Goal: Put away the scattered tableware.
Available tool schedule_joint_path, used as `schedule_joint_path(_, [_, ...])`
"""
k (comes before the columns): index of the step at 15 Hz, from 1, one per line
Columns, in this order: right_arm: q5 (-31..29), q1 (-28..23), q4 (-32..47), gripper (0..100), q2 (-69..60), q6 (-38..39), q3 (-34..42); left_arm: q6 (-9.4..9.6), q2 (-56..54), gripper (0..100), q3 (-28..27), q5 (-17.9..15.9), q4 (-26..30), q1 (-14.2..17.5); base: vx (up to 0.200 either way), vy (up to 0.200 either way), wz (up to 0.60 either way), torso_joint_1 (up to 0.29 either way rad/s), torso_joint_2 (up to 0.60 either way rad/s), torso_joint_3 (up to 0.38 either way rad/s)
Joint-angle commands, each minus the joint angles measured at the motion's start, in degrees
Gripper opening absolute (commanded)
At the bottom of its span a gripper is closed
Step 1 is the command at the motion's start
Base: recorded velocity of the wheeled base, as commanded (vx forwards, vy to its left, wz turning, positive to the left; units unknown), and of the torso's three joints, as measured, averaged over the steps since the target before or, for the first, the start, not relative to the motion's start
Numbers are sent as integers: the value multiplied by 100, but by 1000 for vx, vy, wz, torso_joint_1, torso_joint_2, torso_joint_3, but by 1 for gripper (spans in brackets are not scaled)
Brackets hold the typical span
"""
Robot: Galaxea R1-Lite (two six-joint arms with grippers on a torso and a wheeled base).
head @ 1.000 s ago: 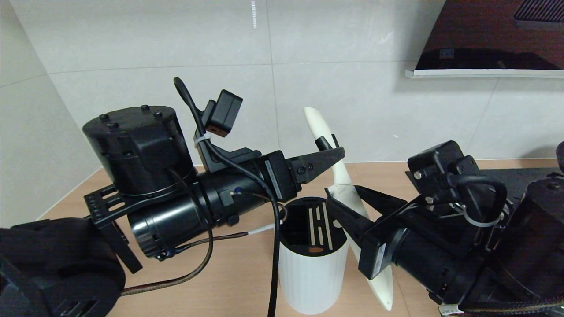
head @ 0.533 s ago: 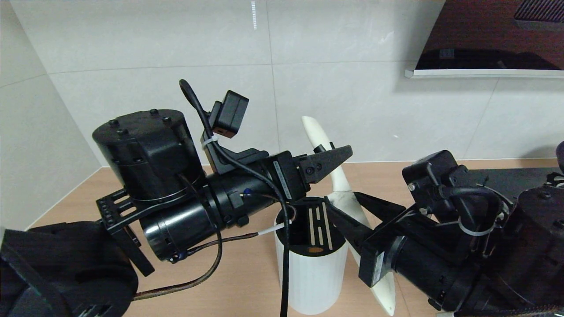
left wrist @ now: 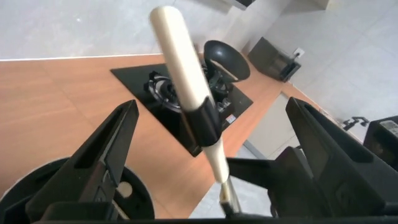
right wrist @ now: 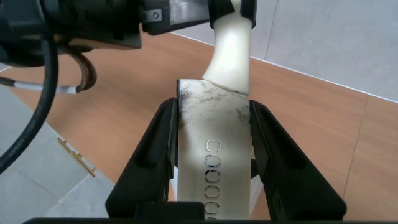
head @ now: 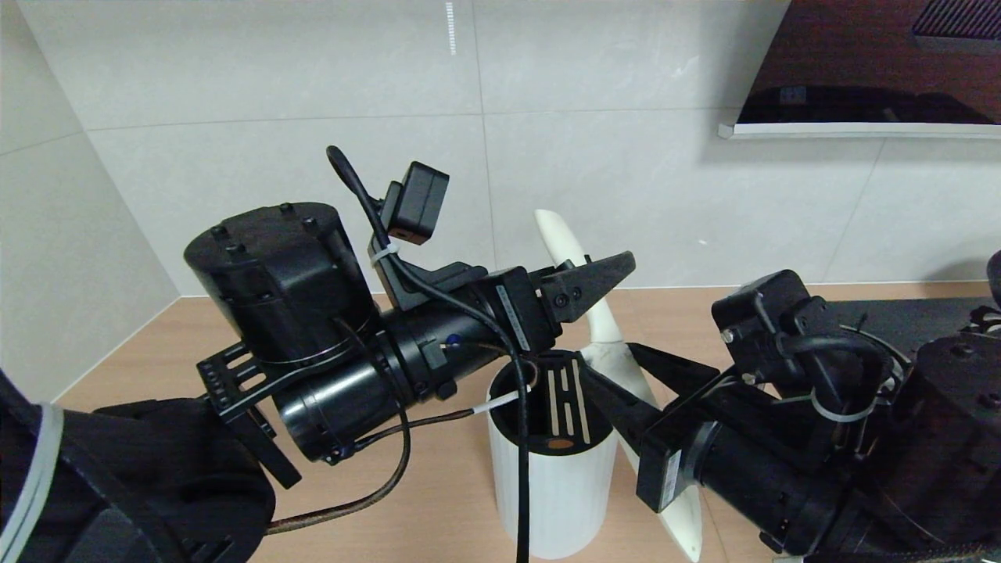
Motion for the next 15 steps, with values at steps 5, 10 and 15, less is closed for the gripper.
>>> schedule_joint_path(5, [-1, 11, 0, 0, 70, 6, 20, 11, 74, 100, -105, -28, -14, 4, 0, 0, 0, 0, 0, 0])
schedule_joint_path(10, [-1, 11, 0, 0, 79, 6, 29, 11, 241, 0, -140, -19, -22, -5, 0, 0, 0, 0, 0, 0])
schedule_joint_path(15, [-10, 11, 0, 0, 70, 6, 20, 28, 241, 0, -140, -1, -22, -23, 0, 0, 0, 0, 0, 0])
